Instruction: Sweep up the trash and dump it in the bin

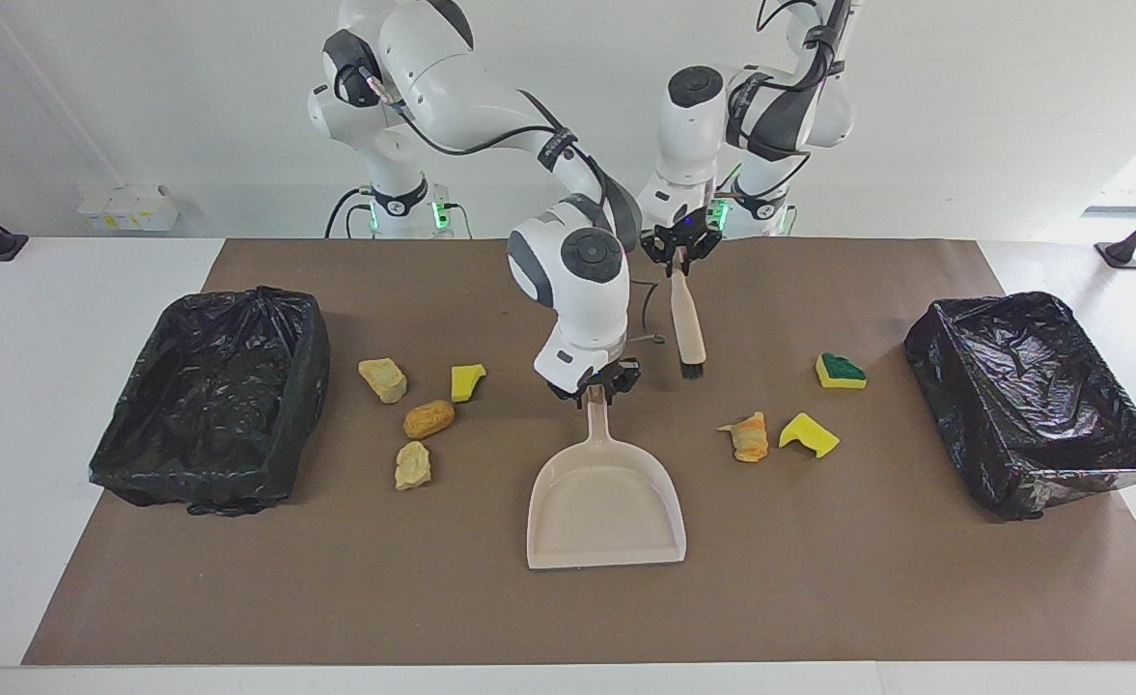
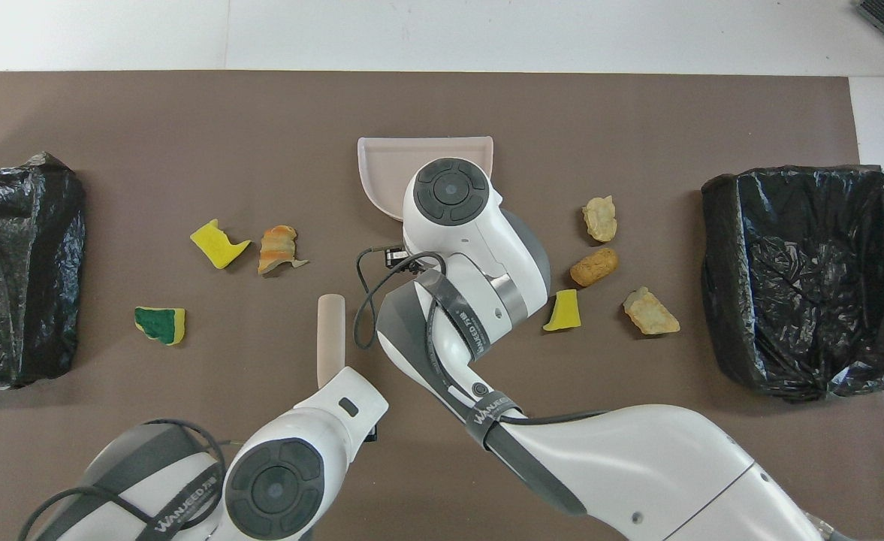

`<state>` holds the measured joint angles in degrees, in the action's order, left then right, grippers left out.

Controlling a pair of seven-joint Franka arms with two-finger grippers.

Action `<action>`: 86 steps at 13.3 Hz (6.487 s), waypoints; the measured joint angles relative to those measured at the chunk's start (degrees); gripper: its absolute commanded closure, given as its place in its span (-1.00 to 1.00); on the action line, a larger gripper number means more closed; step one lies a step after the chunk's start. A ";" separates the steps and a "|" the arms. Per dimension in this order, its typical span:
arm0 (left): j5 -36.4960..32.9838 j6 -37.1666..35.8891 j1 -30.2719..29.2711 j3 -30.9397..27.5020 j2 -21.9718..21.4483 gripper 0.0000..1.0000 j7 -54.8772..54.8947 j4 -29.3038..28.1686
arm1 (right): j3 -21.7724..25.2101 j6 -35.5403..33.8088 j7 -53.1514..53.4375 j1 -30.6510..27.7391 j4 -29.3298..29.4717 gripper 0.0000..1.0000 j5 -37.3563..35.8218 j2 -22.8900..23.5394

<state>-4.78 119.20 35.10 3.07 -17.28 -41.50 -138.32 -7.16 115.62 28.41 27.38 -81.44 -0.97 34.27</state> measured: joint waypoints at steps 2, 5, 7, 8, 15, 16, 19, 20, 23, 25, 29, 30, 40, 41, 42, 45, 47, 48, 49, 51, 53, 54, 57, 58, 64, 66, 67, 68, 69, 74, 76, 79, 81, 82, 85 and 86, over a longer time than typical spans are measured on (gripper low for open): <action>-1.48 -0.02 -5.59 -0.04 -0.15 1.00 1.75 -0.01 | 0.03 -0.01 -0.77 -0.40 0.03 1.00 0.52 -0.01; -4.21 0.29 -14.73 -0.11 0.83 1.00 5.32 0.48 | -0.83 -1.54 -10.37 -2.83 0.20 1.00 1.08 -0.87; -6.27 0.15 -20.74 -0.22 2.31 1.00 6.37 1.85 | -1.81 -2.49 -17.93 -5.17 0.19 1.00 2.38 -2.65; -7.49 -0.54 -22.99 -0.34 3.02 1.00 6.73 2.56 | -1.99 -3.73 -20.89 -5.92 0.10 1.00 2.66 -4.01; -9.89 -6.29 -31.49 -0.29 3.76 1.00 6.48 -0.33 | -2.03 -17.26 -61.89 -9.10 -9.42 1.00 1.28 -16.68; -9.89 -6.06 -31.51 -0.09 3.82 1.00 6.49 -1.14 | -2.02 -16.06 -66.96 -9.73 -10.43 1.00 0.94 -16.71; -9.89 -1.52 -30.76 0.84 4.74 1.00 6.93 -1.81 | -2.01 -11.93 -74.52 -11.08 -12.14 1.00 -0.78 -15.58; -9.64 0.19 -30.27 1.10 5.42 1.00 7.62 -1.72 | -2.10 -10.73 -74.60 -10.69 -12.33 1.00 -0.95 -14.91; -5.97 2.73 -29.83 1.22 8.82 1.00 12.50 1.71 | -2.20 -7.11 -72.79 -7.39 -12.54 1.00 -1.30 -12.10; -4.60 3.63 -29.77 1.22 11.09 1.00 14.62 4.57 | -2.23 -5.72 -71.40 -5.60 -12.54 1.00 -1.64 -10.89; -2.69 9.35 -29.25 1.49 17.53 1.00 18.50 8.37 | -2.24 -5.00 -68.28 -4.10 -12.54 1.00 -1.96 -10.42; -1.46 9.99 -29.07 1.54 18.02 1.00 21.42 8.79 | -2.24 -5.00 -67.55 -3.94 -12.54 1.00 -2.04 -10.42; 7.29 13.30 -12.33 2.11 18.14 1.00 27.99 8.92 | -2.17 -5.01 -65.65 -3.88 -12.55 1.00 -2.42 -10.41; 8.33 13.75 -9.89 2.13 18.08 1.00 27.92 8.94 | -2.16 -5.01 -65.63 -3.88 -12.56 1.00 -2.43 -10.40; 9.42 13.89 -7.64 2.15 17.96 1.00 27.58 8.97 | -2.16 -5.01 -65.62 -3.88 -12.56 1.00 -2.43 -10.39; 10.23 13.93 -4.72 1.97 17.11 1.00 23.86 9.30 | -2.07 -5.01 -65.19 -3.92 -12.56 1.00 -2.47 -10.39; 10.20 13.41 -4.94 0.83 15.97 1.00 23.62 9.69 | -2.07 -5.01 -65.15 -3.91 -12.56 1.00 -2.47 -10.39; 9.77 12.06 -5.62 0.41 15.02 1.00 23.62 9.94 | -2.07 -5.01 -65.14 -3.91 -12.56 1.00 -2.47 -10.39; 9.00 9.93 -6.73 0.23 13.85 1.00 23.63 10.51 | -2.07 -5.01 -65.01 -3.93 -12.56 1.00 -2.47 -10.39; 7.59 4.02 -10.00 0.11 11.99 1.00 23.65 13.58 | -2.07 -5.01 -62.67 -4.12 -12.50 1.00 -2.45 -10.41; 6.78 0.12 -14.27 0.00 12.53 1.00 26.22 17.51 | -2.07 -5.01 -60.71 -4.90 -12.20 1.00 -2.41 -10.82; 6.72 0.10 -15.91 -0.11 13.55 1.00 29.35 18.62 | -2.07 -5.00 -60.51 -5.91 -11.95 1.00 -2.40 -11.52; 6.70 6.59 -17.37 -0.09 19.67 1.00 35.87 19.19 | -2.08 -5.02 -60.49 -11.17 -11.29 1.00 -2.35 -14.93; 6.70 8.65 -18.07 -0.09 22.09 1.00 37.43 19.36 | -2.09 -5.15 -60.49 -13.27 -11.24 1.00 -2.26 -16.27; 6.69 6.12 -14.92 1.50 22.97 1.00 24.57 19.63 | -2.02 -10.97 -69.09 -27.73 -9.85 1.00 -0.21 -21.35; 6.68 5.92 -10.41 1.79 20.15 1.00 16.20 16.40 | -2.01 -15.11 -75.03 -33.81 -8.34 1.00 0.09 -22.46; 6.68 5.94 -7.45 1.92 18.29 1.00 11.80 14.14 | -1.98 -16.76 -78.84 -37.25 -7.64 1.00 0.73 -22.74; 6.68 5.97 -4.65 2.06 16.41 1.00 8.10 11.83 | -1.96 -17.49 -82.54 -40.76 -7.25 1.00 1.27 -22.81; 6.68 6.31 -1.95 2.17 14.44 1.00 4.93 9.31 | -1.92 -17.71 -85.76 -44.11 -7.15 1.00 1.58 -22.81; 6.68 14.90 8.74 2.21 2.98 1.00 -8.42 -6.35 | -1.28 -17.80 -100.37 -55.26 -6.72 1.00 -2.42 -22.80; 6.68 15.48 11.56 2.23 0.30 1.00 -11.40 -8.83 | -0.94 -17.78 -105.64 -58.42 -6.31 1.00 -6.57 -22.84; 6.68 17.80 12.73 2.17 -0.25 1.00 -12.02 -10.84 | 0.10 -17.56 -114.82 -60.85 -6.09 1.00 -13.26 -23.30; 6.68 18.65 12.73 2.14 -0.18 1.00 -12.02 -11.74 | 0.01 -15.19 -118.06 -60.69 -7.44 1.00 -18.47 -23.26; 6.68 18.70 12.73 2.12 -0.18 1.00 -12.02 -11.88 | -0.24 -13.10 -118.71 -60.42 -9.01 1.00 -20.99 -23.23; 6.68 18.74 12.73 1.91 -0.17 0.85 -12.02 -11.95 | -0.52 -10.88 -118.80 -57.59 -11.27 1.00 -27.67 -23.23; 6.68 18.74 12.73 1.85 -0.16 0.59 -12.02 -11.97 | -0.56 -10.88 -118.93 -56.42 -11.36 1.00 -29.96 -23.25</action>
<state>1.90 137.94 47.83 4.91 -17.44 -53.53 -150.29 -7.72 104.74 -90.52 -29.05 -92.80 -30.93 11.02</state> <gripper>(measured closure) 0.736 0.683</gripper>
